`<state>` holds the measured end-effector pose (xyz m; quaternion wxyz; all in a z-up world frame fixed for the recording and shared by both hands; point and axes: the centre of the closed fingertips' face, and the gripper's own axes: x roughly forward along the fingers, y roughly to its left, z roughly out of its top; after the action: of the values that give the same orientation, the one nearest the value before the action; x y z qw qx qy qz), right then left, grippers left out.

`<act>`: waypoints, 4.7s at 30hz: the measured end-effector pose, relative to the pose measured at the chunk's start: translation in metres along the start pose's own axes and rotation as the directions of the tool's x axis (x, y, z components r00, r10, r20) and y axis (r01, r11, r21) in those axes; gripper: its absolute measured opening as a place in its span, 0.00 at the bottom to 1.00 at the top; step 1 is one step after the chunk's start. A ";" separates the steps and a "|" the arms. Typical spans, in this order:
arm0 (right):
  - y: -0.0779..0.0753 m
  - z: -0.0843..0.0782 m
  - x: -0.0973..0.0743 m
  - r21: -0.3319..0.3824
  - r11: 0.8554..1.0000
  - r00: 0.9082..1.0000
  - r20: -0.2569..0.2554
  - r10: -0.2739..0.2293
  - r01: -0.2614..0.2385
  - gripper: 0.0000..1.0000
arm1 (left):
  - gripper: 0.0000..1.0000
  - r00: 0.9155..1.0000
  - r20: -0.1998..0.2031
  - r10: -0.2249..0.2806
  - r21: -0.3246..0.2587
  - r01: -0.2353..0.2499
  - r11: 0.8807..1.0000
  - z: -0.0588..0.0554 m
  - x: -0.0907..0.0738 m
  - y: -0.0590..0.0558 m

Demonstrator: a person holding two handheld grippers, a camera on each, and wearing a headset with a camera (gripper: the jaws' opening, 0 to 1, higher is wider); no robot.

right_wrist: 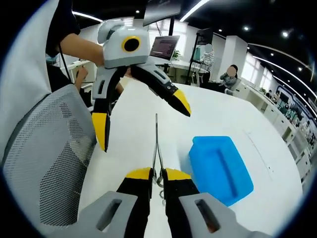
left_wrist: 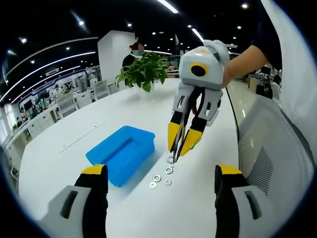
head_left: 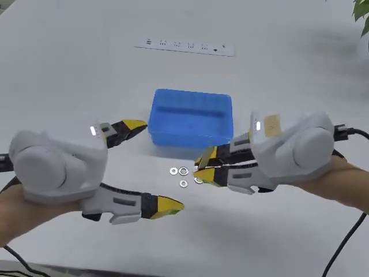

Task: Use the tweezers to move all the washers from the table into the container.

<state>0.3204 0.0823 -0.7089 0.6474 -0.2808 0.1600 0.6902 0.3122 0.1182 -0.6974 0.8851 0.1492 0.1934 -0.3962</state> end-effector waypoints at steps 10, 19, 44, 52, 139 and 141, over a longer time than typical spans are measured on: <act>-0.044 0.016 -0.017 -0.025 0.998 0.998 0.016 -0.062 0.062 0.09 | 1.00 0.997 0.010 0.079 -0.082 -0.078 0.994 -0.015 -0.024 0.010; -0.095 0.026 -0.008 -0.018 0.993 0.992 0.034 -0.119 0.120 0.09 | 1.00 0.993 0.011 0.115 -0.139 -0.113 0.984 -0.028 -0.031 0.011; -0.124 -0.044 0.071 0.076 0.992 0.993 -0.059 -0.100 0.104 0.10 | 1.00 0.988 -0.029 0.154 -0.245 -0.157 0.957 -0.051 -0.028 0.015; -0.126 -0.046 0.070 0.093 0.990 0.993 -0.051 -0.102 0.106 0.10 | 1.00 0.988 -0.019 0.155 -0.249 -0.155 0.956 -0.047 -0.023 0.018; -0.099 -0.001 0.030 -0.073 0.992 0.992 -0.070 -0.106 0.101 0.13 | 0.06 0.987 0.034 -0.155 0.208 0.145 0.967 0.081 0.064 0.062; -0.100 0.003 0.027 -0.071 0.991 0.991 -0.064 -0.120 0.115 0.15 | 0.06 0.988 0.031 -0.152 0.215 0.142 0.966 0.082 0.063 0.062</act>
<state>0.4184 0.1168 -0.7085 0.6714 -0.3346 0.1419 0.6459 0.4158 0.0832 -0.6469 0.8365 0.2187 0.1394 -0.4827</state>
